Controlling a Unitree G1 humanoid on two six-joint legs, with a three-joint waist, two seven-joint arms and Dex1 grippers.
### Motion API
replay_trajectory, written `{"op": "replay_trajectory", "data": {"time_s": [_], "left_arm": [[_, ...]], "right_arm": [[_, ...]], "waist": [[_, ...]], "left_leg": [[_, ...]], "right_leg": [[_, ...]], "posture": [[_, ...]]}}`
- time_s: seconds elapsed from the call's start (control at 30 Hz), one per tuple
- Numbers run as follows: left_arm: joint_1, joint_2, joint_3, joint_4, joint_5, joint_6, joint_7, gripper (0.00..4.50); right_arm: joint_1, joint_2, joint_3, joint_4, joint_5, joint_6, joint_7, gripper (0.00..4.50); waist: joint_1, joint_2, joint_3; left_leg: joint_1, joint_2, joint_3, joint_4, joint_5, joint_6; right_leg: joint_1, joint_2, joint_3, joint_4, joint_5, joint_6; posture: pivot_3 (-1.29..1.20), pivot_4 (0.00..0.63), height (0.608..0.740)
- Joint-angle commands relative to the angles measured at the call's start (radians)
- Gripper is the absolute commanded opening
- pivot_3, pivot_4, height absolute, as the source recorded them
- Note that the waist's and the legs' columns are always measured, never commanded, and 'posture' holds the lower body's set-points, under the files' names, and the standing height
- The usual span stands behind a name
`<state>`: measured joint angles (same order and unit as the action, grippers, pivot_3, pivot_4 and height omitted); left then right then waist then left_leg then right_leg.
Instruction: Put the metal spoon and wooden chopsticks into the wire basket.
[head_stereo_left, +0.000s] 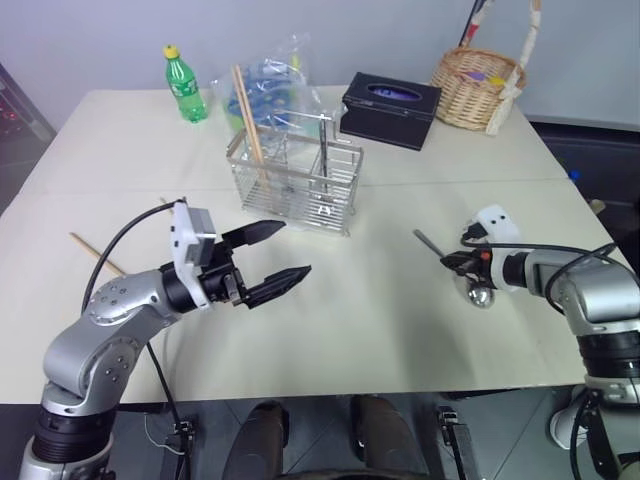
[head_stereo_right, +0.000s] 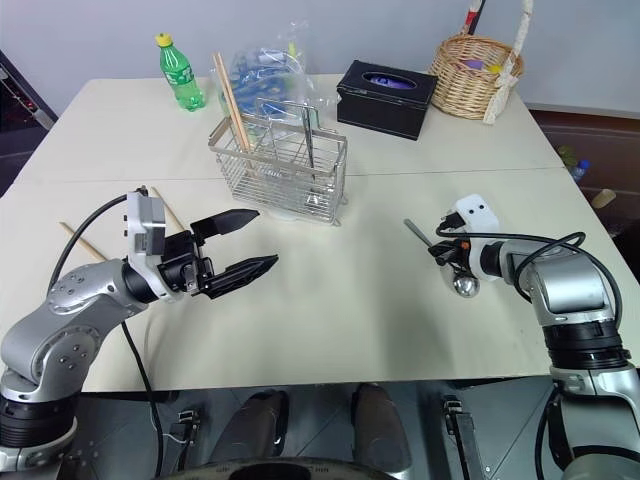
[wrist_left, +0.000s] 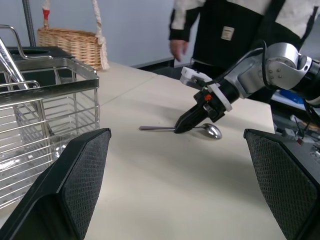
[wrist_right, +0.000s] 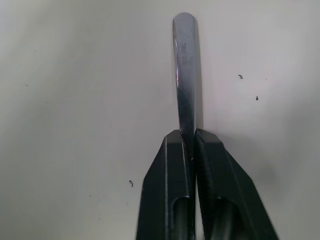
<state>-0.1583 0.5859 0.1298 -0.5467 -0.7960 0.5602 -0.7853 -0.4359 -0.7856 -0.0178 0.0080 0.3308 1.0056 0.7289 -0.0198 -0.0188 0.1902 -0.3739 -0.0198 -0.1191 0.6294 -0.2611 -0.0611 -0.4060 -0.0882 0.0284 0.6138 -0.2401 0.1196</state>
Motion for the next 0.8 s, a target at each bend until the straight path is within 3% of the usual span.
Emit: {"op": "replay_trajectory", "data": {"time_s": [0.03, 0.27, 0.4, 0.8], "left_arm": [[-0.006, 0.006, 0.001, -0.011, 0.0, -0.021, -0.014, 4.5], [-0.024, 0.012, -0.005, 0.026, 0.022, -0.031, -0.045, 4.5], [-0.047, 0.014, 0.01, 0.045, 0.02, -0.025, -0.05, 4.5], [-0.101, 0.063, 0.099, 0.122, -0.033, -0.01, -0.073, 4.5]], "right_arm": [[0.015, 0.024, 0.039, 0.016, 0.012, 0.028, 0.019, 0.09], [-0.021, 0.059, 0.01, 0.044, -0.028, -0.034, -0.044, 0.09], [-0.108, 0.092, -0.058, 0.077, -0.047, -0.07, -0.129, 0.09], [-0.417, 0.126, -0.092, 0.124, -0.128, -0.256, -0.299, 0.09]], "waist": [[0.0, 0.0, 0.0], [-0.009, -0.001, -0.001], [-0.024, -0.001, 0.0], [-0.022, 0.004, 0.003]], "left_leg": [[0.0, 0.0, 0.0, 0.0, 0.0, 0.0], [0.001, 0.0, 0.0, 0.001, 0.0, 0.0], [0.001, 0.001, 0.0, 0.001, 0.0, 0.0], [-0.004, 0.0, 0.0, -0.001, 0.0, 0.0]], "right_leg": [[0.0, 0.0, 0.0, 0.0, 0.0, 0.0], [0.0, 0.0, 0.0, 0.0, 0.0, 0.0], [0.0, 0.001, 0.0, 0.0, 0.001, -0.002], [-0.005, 0.0, 0.0, 0.001, 0.003, 0.002]], "posture": [[0.0, 0.15, 0.74], [0.0, 0.15, 0.74], [0.0, 0.15, 0.74], [0.0, 0.15, 0.74]]}}
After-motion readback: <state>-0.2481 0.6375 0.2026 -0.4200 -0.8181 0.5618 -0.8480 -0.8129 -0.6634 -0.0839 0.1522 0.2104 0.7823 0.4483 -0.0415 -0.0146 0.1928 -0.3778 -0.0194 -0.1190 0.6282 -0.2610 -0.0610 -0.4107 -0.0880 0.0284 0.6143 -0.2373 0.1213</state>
